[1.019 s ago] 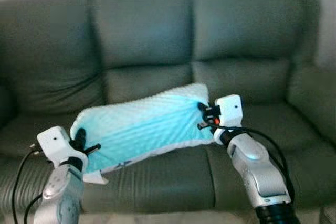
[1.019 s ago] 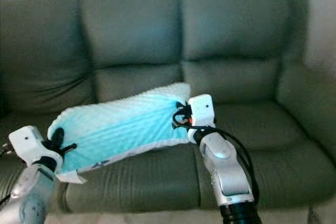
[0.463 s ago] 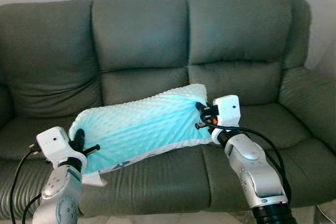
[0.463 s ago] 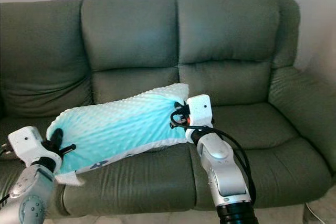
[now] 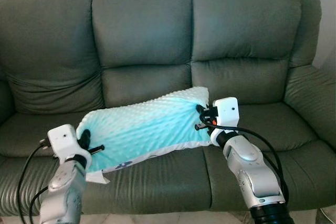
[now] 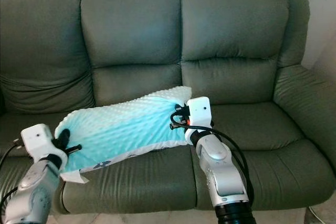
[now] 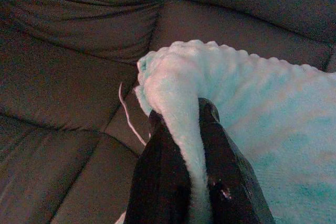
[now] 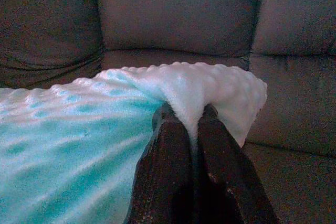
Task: Move the pillow to the sofa
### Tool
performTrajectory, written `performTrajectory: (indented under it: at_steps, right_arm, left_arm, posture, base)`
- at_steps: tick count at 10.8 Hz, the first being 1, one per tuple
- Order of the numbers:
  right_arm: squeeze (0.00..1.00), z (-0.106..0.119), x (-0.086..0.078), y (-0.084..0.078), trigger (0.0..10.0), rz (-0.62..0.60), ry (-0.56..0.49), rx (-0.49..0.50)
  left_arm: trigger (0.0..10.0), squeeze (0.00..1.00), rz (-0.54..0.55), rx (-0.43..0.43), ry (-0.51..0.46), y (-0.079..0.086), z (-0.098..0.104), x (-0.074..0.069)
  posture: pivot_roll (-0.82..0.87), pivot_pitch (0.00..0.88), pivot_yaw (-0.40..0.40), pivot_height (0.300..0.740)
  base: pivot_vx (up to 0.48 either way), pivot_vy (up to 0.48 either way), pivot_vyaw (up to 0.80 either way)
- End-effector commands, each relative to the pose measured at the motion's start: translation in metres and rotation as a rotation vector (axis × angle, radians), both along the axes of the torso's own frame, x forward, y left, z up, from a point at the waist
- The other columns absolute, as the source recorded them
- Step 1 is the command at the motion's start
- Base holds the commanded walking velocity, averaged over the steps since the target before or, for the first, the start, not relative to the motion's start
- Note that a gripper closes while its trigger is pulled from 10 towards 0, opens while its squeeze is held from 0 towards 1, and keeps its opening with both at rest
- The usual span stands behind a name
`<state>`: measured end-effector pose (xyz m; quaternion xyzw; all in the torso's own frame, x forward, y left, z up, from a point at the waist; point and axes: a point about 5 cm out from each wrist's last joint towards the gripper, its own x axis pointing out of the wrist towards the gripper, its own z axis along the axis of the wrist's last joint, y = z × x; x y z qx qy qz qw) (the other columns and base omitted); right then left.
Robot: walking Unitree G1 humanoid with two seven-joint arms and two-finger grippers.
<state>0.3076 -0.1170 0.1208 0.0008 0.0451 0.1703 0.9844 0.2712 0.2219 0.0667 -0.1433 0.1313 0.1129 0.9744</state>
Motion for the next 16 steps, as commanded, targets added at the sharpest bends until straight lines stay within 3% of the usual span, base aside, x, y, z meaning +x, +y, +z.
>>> performTrajectory:
  at_steps: [1, 6, 13, 16]
  right_arm:
    - [0.0, 0.008, 0.002, -0.003, 10.0, -0.017, -0.033, 0.005]
    - [0.0, 0.007, 0.002, -0.002, 10.0, -0.02, -0.03, 0.004]
    - [0.0, 0.006, 0.002, -0.003, 10.0, -0.031, -0.032, -0.002]
    - [0.0, 0.007, 0.002, -0.003, 10.0, -0.033, -0.035, -0.006]
  left_arm:
    - [10.0, 0.0, -0.007, 0.017, -0.002, 0.002, 0.002, 0.002]
    - [10.0, 0.0, -0.019, 0.017, -0.021, 0.001, 0.002, 0.001]
    - [10.0, 0.0, -0.09, 0.076, -0.079, -0.013, 0.009, 0.005]
    - [10.0, 0.0, -0.1, 0.017, -0.103, -0.015, 0.01, 0.003]
  posture:
    - [-0.22, 0.026, 0.068, 0.74]
    - [-0.22, 0.03, 0.068, 0.74]
    - [-0.22, 0.028, 0.071, 0.74]
    - [-0.22, 0.029, 0.071, 0.74]
  base:
    - [0.0, 0.48, 0.0]
    - [0.0, 0.48, 0.0]
    - [0.0, 0.0, 0.0]
    - [0.096, 0.0, 0.0]
